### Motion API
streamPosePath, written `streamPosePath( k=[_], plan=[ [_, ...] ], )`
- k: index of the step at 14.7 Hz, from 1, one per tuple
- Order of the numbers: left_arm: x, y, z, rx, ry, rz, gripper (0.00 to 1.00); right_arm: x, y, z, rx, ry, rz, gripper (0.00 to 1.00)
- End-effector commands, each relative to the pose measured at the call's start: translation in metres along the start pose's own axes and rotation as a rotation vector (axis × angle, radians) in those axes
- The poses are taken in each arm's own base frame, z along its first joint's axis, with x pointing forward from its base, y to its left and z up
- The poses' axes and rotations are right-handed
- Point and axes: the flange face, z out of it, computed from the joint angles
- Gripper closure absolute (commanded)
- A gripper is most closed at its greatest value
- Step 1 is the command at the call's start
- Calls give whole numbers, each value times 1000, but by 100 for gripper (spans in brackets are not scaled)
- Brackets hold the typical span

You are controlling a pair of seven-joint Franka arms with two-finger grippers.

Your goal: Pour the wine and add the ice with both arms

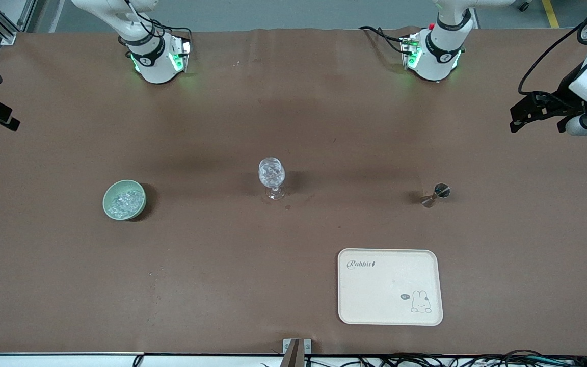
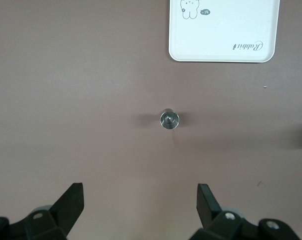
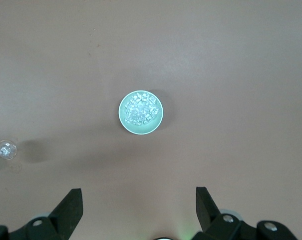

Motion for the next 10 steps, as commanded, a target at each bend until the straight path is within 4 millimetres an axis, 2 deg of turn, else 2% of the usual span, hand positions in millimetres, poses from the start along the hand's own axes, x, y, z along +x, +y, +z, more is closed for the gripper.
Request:
streamPosePath(
  k=[1, 4, 6, 10],
  plan=[
    [1, 0, -3, 3, 6, 9, 0, -4, 1, -5, -2, 2, -12, 0],
    [6, -2, -2, 4, 6, 0, 0, -4, 2, -6, -1, 5, -11, 0],
    [21, -5, 3, 2, 4, -3, 0, -4, 2, -7, -1, 7, -12, 0],
    [47, -5, 42, 1, -57, -16, 0, -3, 1, -6, -3, 7, -19, 0]
  ],
)
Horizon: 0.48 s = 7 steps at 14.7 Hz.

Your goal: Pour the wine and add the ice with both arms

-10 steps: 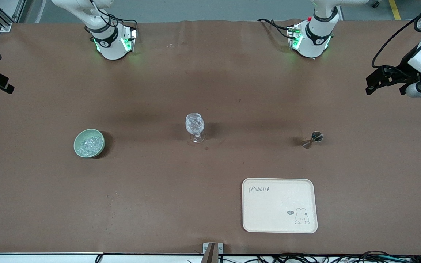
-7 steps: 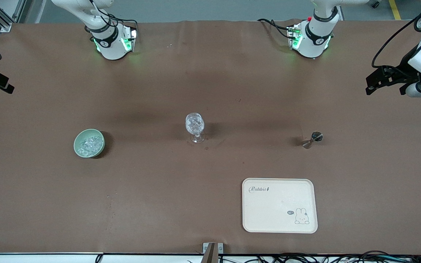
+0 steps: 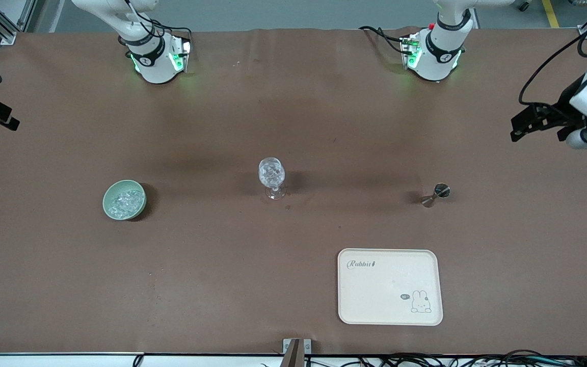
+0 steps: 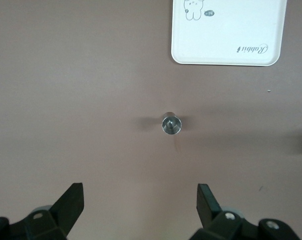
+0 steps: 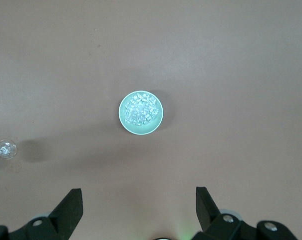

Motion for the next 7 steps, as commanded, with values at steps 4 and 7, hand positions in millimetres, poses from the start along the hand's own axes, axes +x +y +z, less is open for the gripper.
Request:
streamPosePath(
  k=[4, 7],
  plan=[
    [47, 0, 64, -9, -57, -18, 0, 18, -15, 37, -5, -46, -36, 0],
    [66, -14, 108, -43, -104, -124, 0, 34, -20, 119, -7, -55, -46, 0]
  ],
)
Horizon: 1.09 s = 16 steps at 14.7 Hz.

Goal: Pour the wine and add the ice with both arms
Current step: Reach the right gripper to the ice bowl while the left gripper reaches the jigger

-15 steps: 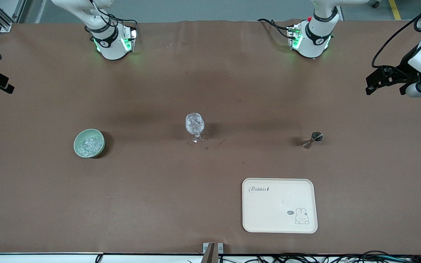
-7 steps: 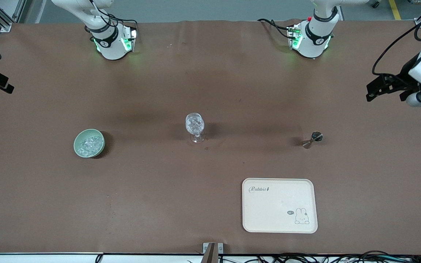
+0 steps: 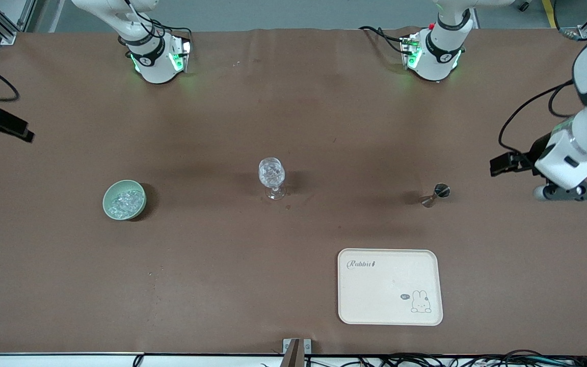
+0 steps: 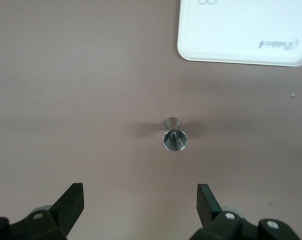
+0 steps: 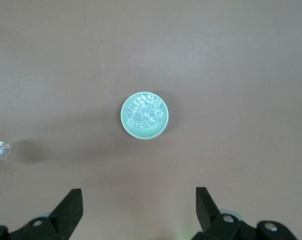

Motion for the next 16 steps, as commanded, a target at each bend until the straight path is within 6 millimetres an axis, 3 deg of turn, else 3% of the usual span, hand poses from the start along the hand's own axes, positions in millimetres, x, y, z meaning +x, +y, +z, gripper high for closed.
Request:
streamPosePath(
  k=[1, 3, 7, 10, 13, 16],
  plan=[
    [21, -18, 27, -85, -45, -125, 0, 9, -3, 91, -3, -27, -27, 0],
    [33, -36, 59, -165, -109, -228, 0, 11, -2, 144, 0, -20, -116, 0],
    [48, -50, 122, -300, -260, -457, 1, 0, -4, 244, -1, 43, -143, 0],
    [55, -69, 171, -412, -388, -618, 14, -2, -2, 306, -5, 45, -199, 0],
    [60, -86, 212, -453, -476, -726, 20, 1, -1, 343, -7, 40, -224, 1],
    [61, -102, 246, -470, -532, -780, 24, -5, -3, 364, -8, 48, -231, 19]
  ],
)
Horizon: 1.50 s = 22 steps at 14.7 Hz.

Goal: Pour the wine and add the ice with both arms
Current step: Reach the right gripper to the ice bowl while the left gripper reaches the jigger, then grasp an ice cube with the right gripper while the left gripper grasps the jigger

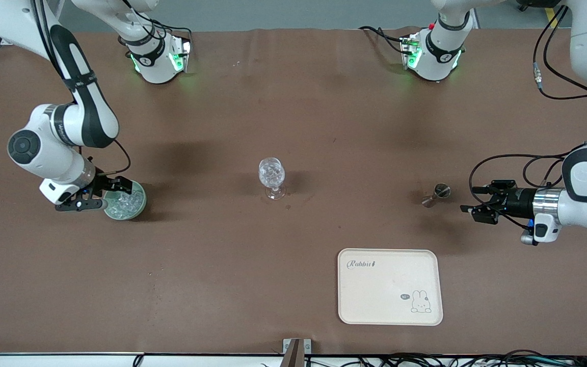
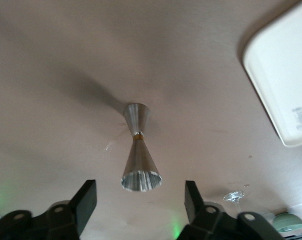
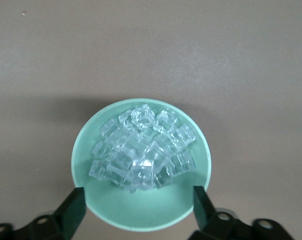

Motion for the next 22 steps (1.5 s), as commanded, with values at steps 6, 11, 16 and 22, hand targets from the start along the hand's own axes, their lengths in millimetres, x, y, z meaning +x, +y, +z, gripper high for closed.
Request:
streamPosePath(
  k=[6, 11, 16, 22],
  plan=[
    [45, -22, 51, -92, -190, -131, 33, -8, -2, 26, -2, 5, -17, 50],
    [55, -26, 81, -145, -293, -249, 43, -7, -4, 36, -2, 3, -22, 50],
    [63, -29, 101, -167, -356, -358, 46, -10, -6, 38, 1, -20, -23, 50],
    [66, -32, 107, -159, -362, -350, 46, -11, -7, 39, 4, -38, -26, 53]
  ],
)
